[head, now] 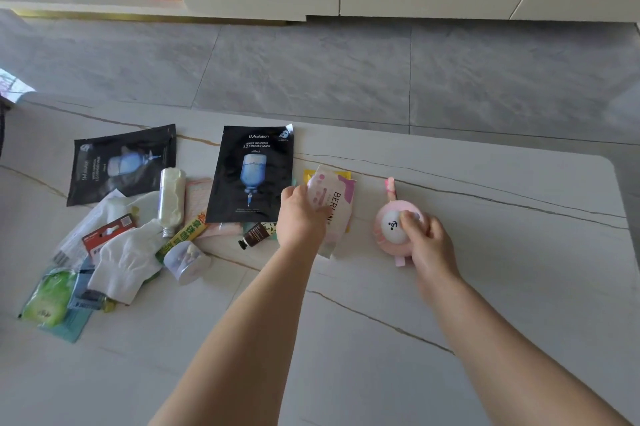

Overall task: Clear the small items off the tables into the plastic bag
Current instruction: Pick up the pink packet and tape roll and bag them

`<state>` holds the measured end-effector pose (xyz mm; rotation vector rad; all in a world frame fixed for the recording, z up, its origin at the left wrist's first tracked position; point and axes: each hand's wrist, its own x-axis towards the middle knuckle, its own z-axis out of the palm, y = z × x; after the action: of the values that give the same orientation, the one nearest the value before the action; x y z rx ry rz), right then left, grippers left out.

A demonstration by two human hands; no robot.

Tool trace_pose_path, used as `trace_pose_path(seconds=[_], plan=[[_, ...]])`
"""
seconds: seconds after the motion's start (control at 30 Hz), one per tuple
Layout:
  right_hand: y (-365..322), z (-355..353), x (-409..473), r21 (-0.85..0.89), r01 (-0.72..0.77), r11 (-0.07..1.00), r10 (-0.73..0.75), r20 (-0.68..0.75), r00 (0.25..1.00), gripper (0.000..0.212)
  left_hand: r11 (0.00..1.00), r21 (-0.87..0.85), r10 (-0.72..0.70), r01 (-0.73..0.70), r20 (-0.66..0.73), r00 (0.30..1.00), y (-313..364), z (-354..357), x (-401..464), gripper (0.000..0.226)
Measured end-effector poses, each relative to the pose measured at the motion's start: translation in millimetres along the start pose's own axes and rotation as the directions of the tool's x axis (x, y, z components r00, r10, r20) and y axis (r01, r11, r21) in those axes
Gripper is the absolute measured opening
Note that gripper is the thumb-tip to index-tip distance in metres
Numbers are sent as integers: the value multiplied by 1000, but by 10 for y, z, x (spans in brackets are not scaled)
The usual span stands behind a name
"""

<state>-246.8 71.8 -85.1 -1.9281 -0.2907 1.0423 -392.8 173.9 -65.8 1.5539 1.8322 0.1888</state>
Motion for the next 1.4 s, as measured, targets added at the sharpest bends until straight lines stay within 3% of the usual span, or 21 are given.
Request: trace_pose_path(seconds=[0.1,0.17,0.53,0.7,0.87,1.07,1.27,1.4], plan=[[9,6,-10,6,-7,1000,7,-4,1000,20,999,2,-38,38,5,999,10,44,21,54],[6,14,-18,17,-22,1000,22,16,1000,18,996,-6,-94,94,28,995,31,63,33,55],[-18,24,-283,-18,-30,999,30,-7,1000,19,982,-104,-149,158,94,984,-184,144,-545,19],[-257,-117,-767,21,-128,992,125,100,987,14,791,-473,-295,387,260,920,-163,-237,-1012,12],[-762,-192,-1317,8,-155,988,148,266,953,9,666,-598,-357,446,270,894,-129,-897,-1434,8],[-1351,-176,-2177,-44,-104,994,113,416,902,8,574,-697,-394,431,226,891,-95,-1851,-2096,13],[-1785,-109,-3224,-99,-28,995,79,567,820,8,385,-844,-439,373,188,879,-254,-2722,-3089,25],[-1949,39,-3937,-137,24,990,76,674,735,20,266,-916,-484,301,144,863,-538,-3187,-3760,24]])
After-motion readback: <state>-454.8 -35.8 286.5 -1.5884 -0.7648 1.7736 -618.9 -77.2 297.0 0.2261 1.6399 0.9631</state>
